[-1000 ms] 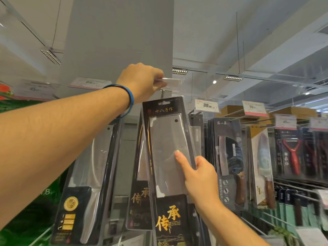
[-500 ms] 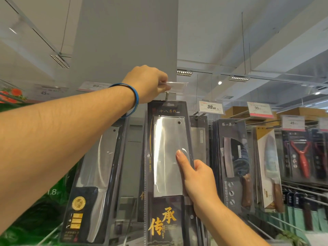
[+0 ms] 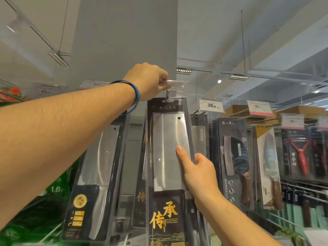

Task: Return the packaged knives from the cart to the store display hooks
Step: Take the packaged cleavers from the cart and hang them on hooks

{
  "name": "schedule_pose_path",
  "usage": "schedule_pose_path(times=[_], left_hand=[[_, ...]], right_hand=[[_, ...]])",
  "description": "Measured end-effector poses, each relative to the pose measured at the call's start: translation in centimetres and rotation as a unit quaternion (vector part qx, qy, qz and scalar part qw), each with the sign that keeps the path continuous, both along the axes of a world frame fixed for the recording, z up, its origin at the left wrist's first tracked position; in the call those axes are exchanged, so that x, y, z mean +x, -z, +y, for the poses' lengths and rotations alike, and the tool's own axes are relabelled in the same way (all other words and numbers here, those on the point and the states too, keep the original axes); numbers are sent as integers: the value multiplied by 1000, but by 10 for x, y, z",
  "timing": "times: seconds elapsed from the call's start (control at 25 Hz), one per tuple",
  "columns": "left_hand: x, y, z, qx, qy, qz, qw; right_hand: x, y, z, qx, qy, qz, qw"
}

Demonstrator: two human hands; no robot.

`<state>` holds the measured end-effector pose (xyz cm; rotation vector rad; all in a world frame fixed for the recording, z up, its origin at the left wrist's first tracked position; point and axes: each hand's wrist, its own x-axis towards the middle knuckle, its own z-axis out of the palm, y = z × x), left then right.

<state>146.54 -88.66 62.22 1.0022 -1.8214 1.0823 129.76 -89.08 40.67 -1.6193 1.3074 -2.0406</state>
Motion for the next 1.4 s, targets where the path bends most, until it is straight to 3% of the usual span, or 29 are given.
schedule_pose_path(times=[0.16,0.6,0.84,1.24,1.4], left_hand=[[-2,-4,4,10,-4,1,1000],[2,-2,-1,-5,19,-2,1000],[12,11,-10,-4,66,-3,998],[7,31,-12,-92,-50,-49,993],[6,51,-16,-35,-61,-50,996]], right_hand=[[-2,-7,1,48,-32,-21,998],[-6,-3,-14,13,-3,18,1000],[-4,-6,-59,90,23,51,994],[10,0,-107,177,-15,95,979],[5,4,-98,196,-41,118,973]])
